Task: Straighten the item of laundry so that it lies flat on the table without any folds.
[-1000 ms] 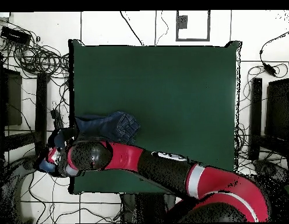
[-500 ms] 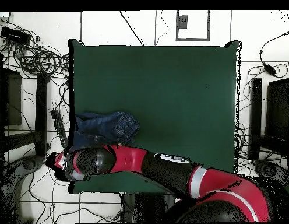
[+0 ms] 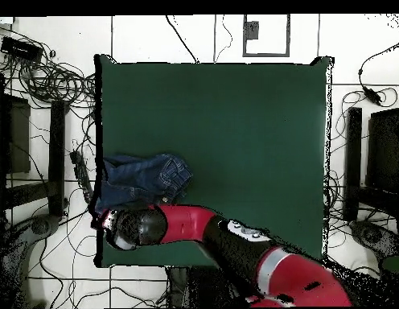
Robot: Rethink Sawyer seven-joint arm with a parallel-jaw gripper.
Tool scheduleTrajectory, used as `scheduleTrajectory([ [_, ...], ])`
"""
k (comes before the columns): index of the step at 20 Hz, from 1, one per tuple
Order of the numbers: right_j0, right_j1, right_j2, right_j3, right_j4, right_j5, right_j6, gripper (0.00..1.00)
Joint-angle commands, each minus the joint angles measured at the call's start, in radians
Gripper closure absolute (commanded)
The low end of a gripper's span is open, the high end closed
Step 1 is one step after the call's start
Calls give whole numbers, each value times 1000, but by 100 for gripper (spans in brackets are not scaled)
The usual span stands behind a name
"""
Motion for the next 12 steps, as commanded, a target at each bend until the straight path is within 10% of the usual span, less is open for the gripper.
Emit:
scheduleTrajectory([
  [1, 303, -86, -510, -207, -90, -84, 232, 0],
  [12, 393, 0, -648, -223, 9, -220, 213, 0],
])
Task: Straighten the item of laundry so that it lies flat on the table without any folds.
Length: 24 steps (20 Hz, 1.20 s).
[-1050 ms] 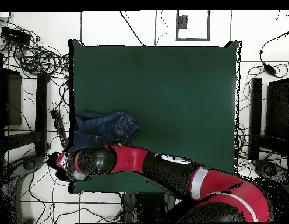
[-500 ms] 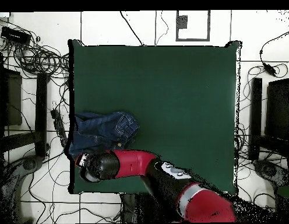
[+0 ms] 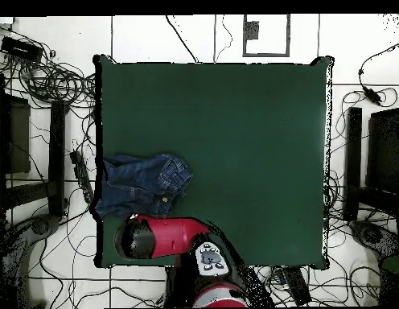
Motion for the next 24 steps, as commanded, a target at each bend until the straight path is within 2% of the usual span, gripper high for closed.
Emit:
scheduleTrajectory([
  [1, 19, 59, -153, -123, 63, -133, 206, 0],
  [7, 13, 65, -195, -159, 48, -164, 156, 0],
  [13, -73, 108, -115, -185, 35, -180, 117, 0],
  [24, -54, 101, -82, -179, 72, -147, 158, 0],
])
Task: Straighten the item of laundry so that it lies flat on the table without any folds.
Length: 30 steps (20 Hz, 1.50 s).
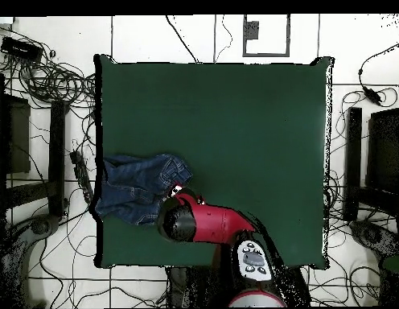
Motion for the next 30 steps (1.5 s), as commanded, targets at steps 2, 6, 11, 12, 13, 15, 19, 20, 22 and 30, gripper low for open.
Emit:
scheduleTrajectory([
  [2, 17, 60, 79, -62, 73, -6, 156, 0],
  [6, 16, 66, 83, -64, 74, -7, 154, 0],
  [11, -17, 75, 124, -60, 63, -7, 136, 0],
  [12, -21, 75, 136, -58, 63, -5, 135, 0],
  [13, -20, 71, 141, -56, 67, 0, 137, 0],
  [15, -15, 46, 140, -48, 72, 35, 135, 0],
  [19, -3, 9, 125, -46, 77, 91, 127, 0],
  [20, -1, -2, 121, -45, 78, 105, 125, 0],
  [22, 18, -35, 101, -45, 84, 143, 127, 0],
  [30, 68, -77, 99, -57, 139, 201, 171, 0],
])
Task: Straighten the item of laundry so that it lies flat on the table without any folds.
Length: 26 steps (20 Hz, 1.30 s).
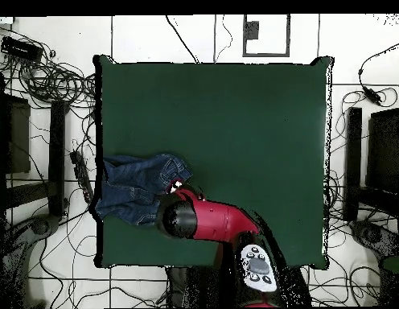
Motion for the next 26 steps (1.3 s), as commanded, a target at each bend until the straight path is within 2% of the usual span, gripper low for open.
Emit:
scheduleTrajectory([
  [1, 80, -9, 91, -56, 108, 115, 179, 0],
  [5, 105, 26, 84, -68, 137, 69, 190, 0],
  [11, 96, 69, 93, -80, 113, -47, 150, 0],
  [20, 190, 148, -87, -170, 90, -116, 142, 0],
  [24, 157, 161, -42, -166, 78, -158, 130, 0],
  [26, 170, 175, -42, -173, 92, -176, 143, 0],
])
